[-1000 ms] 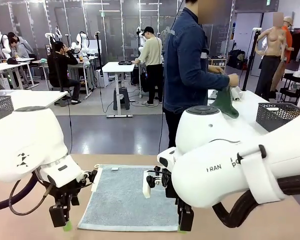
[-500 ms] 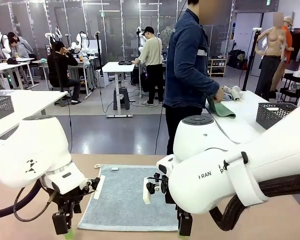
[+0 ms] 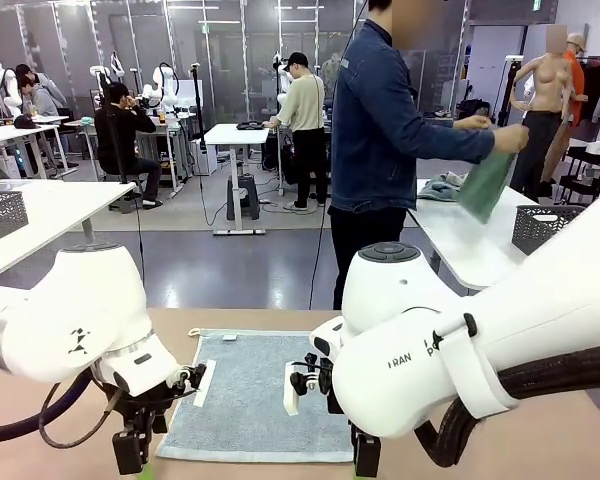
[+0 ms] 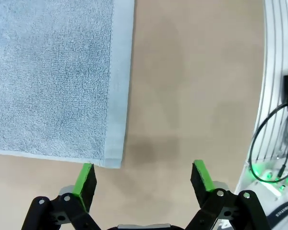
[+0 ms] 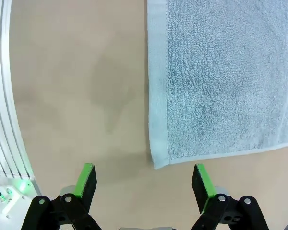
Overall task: Fold the towels and place them in the basket.
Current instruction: When a person lays out a Towel with hook on the table, fold it in half twice.
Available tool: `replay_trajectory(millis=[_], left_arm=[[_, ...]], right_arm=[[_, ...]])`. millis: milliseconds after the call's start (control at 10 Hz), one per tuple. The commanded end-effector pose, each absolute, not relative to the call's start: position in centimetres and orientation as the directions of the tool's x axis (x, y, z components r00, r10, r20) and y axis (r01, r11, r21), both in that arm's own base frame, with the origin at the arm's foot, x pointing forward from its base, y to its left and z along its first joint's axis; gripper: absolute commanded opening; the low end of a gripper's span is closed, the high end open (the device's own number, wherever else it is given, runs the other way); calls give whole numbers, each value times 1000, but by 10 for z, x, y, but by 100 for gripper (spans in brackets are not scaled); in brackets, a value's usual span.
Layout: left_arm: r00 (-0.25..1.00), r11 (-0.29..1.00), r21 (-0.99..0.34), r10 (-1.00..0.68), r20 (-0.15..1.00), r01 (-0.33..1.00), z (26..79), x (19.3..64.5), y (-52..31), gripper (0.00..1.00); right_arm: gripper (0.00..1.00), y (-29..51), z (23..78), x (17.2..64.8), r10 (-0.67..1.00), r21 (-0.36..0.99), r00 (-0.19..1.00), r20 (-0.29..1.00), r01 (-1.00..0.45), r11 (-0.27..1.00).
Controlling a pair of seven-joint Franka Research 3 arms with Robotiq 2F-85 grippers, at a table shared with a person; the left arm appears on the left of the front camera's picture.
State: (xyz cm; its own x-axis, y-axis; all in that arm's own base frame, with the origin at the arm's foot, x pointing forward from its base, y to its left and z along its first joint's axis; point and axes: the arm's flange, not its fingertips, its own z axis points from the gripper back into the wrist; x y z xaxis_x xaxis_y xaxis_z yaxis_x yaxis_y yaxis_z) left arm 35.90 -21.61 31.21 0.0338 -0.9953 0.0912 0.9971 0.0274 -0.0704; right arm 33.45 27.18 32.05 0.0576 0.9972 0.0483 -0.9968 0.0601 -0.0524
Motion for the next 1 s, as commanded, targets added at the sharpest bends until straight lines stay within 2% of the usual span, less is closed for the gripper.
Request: replay_trajectory(millis=[0,400,600,700,800,900], left_arm=[[39,29,-82,-993,111,996,296,369,-220,100],[27,19,-68,-992,121,997,290,367,-224,100],[18,10,-65,-992,126,998,288,366,-226,97],[11,4,-64,-993,121,998,287,366,-228,91],[9,2,-59,-993,120,998,288,365,-227,54],[9,2,-55,-993,119,998,288,365,-226,34]], right_arm=[[100,276,311,338,997,-80,69,43,-994,72],[100,278,301,338,998,-76,62,20,-995,64],[100,280,297,338,998,-71,64,21,-995,65],[100,282,294,338,998,-68,66,19,-995,67],[100,283,291,338,998,-66,65,20,-996,66],[100,283,291,339,998,-68,66,23,-995,67]])
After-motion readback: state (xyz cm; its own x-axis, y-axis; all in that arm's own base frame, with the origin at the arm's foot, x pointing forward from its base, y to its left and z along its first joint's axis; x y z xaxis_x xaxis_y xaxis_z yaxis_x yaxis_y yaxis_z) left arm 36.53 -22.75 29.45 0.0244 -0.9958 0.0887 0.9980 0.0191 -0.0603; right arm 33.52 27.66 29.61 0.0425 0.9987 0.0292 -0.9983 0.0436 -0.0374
